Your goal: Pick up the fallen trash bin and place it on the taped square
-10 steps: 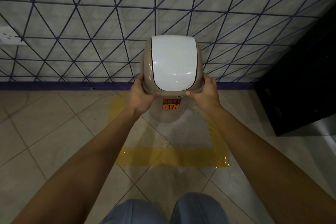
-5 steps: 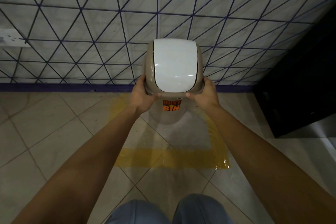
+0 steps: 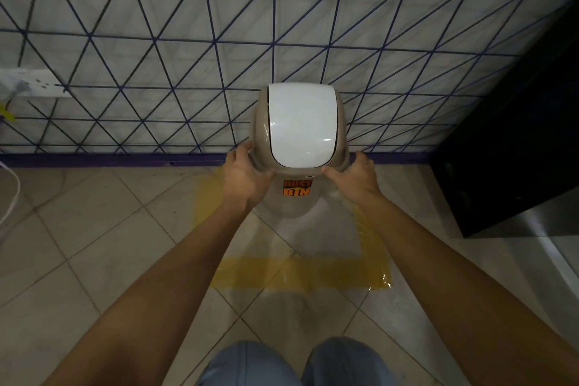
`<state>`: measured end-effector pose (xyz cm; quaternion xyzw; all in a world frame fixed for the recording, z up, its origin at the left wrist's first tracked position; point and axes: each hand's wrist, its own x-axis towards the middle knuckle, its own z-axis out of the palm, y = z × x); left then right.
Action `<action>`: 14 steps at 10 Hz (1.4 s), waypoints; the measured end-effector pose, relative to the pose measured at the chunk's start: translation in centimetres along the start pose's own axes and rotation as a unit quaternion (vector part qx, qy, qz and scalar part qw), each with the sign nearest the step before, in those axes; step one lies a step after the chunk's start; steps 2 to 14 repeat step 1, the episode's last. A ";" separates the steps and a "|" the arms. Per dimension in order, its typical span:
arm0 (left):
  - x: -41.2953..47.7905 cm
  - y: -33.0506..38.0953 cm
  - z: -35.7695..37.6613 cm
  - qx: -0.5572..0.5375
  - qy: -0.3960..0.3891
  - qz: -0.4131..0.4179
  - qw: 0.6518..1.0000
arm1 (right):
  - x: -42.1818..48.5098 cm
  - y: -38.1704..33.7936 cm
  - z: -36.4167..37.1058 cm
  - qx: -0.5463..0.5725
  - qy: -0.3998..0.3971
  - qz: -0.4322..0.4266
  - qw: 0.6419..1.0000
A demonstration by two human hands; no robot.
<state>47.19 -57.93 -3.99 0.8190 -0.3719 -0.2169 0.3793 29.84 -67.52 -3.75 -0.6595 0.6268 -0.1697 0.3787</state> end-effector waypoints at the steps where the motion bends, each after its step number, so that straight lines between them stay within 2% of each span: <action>1: -1.3 2.7 -1.9 0.026 -0.011 0.015 0.999 | -1.6 -1.7 -2.2 0.001 -0.012 0.033 0.999; 14: -1.3 2.7 -1.9 0.026 -0.011 0.015 0.999 | -1.6 -1.7 -2.2 0.001 -0.012 0.033 0.999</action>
